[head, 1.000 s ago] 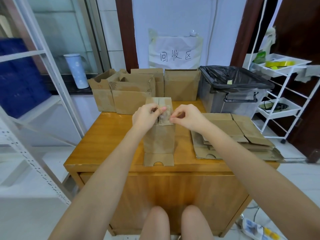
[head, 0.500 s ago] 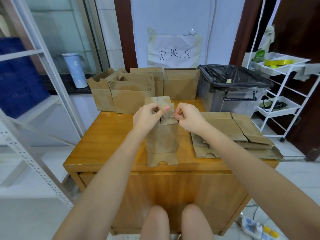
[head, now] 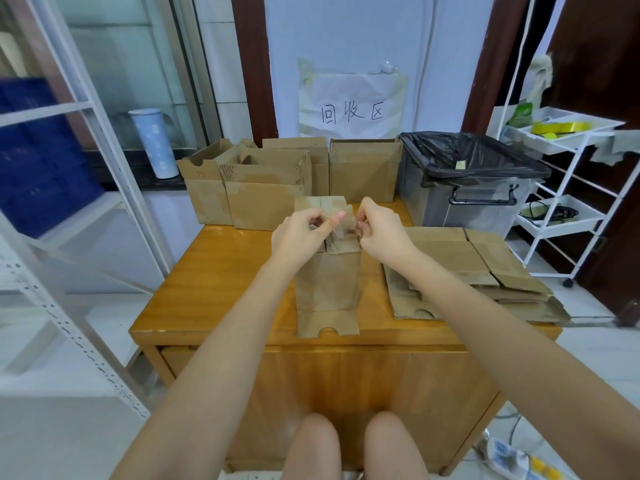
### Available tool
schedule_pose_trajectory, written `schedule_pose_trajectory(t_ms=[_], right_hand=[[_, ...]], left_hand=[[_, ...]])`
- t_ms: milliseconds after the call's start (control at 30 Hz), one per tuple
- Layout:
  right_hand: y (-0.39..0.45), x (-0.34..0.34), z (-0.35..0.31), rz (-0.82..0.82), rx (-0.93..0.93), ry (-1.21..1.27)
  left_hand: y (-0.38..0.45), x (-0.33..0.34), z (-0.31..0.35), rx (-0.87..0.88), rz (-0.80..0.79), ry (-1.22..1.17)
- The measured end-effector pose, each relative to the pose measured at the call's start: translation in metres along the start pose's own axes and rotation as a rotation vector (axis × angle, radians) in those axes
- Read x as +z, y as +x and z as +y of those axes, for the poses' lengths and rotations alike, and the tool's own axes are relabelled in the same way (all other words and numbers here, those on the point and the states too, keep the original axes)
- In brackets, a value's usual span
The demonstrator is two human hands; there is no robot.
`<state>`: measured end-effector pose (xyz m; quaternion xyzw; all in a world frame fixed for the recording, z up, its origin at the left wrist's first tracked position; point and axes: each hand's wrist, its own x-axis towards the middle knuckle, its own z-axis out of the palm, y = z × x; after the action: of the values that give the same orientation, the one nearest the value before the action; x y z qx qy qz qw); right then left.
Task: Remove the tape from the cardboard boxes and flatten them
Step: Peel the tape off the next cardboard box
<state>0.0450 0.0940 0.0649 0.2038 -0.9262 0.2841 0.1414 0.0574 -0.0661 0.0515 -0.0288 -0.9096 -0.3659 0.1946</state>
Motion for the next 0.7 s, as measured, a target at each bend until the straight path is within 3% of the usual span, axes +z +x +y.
schedule_pose_trajectory(t_ms=[233, 400, 533, 700], right_hand=[[0.008, -0.028, 0.004, -0.199, -0.075, 0.121], [0.008, -0.032, -0.004, -0.152, -0.096, 0.187], [0.009, -0.022, -0.011, -0.102, 0.011, 0.367], [0.014, -0.008, -0.018, -0.039, 0.006, 0.207]], left_hand=[[0.004, -0.001, -0.002, -0.033, -0.020, 0.015], [0.009, -0.001, -0.002, -0.058, -0.030, -0.049], [0.011, 0.000, -0.003, -0.075, -0.019, -0.079], [0.008, 0.001, -0.001, -0.069, -0.001, -0.083]])
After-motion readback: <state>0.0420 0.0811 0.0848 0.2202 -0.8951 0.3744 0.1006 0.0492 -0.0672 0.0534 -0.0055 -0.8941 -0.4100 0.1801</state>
